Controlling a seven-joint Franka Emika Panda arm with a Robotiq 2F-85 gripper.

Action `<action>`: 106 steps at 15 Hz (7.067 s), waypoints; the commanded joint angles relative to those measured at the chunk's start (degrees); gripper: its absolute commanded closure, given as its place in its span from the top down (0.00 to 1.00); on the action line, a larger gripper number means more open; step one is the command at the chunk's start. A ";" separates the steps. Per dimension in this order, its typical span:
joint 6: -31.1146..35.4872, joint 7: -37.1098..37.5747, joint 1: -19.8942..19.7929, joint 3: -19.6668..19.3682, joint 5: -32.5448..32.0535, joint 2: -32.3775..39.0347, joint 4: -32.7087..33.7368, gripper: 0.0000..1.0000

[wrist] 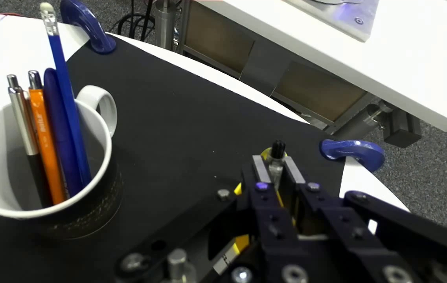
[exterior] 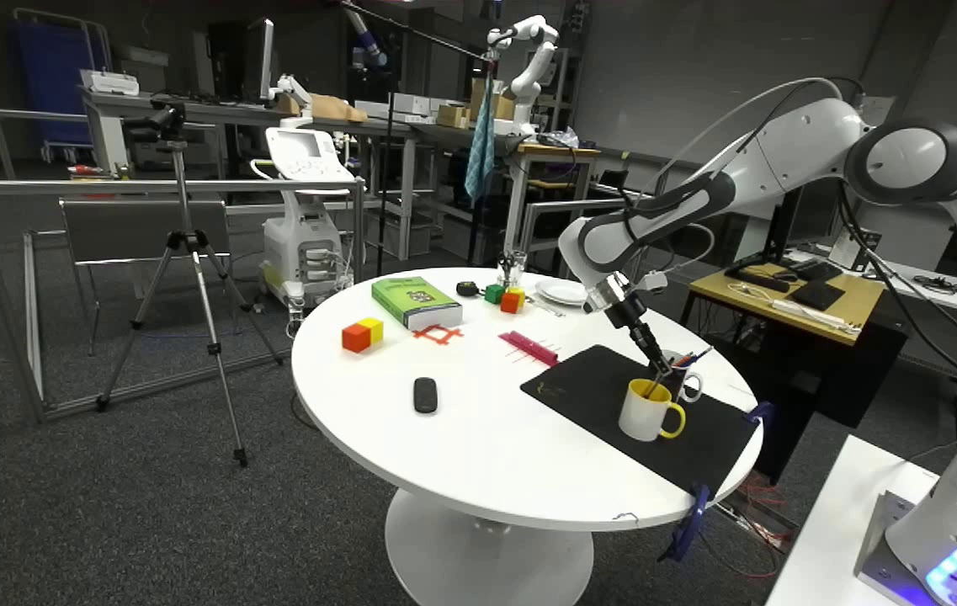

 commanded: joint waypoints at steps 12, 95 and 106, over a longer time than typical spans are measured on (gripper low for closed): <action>-0.45 0.81 -0.88 0.25 0.96 -0.01 1.08 1.00; -8.40 -12.96 -10.18 -5.64 -5.76 -23.32 -10.20 0.02; -15.24 -12.64 -6.76 -3.20 2.62 -22.11 -5.99 0.02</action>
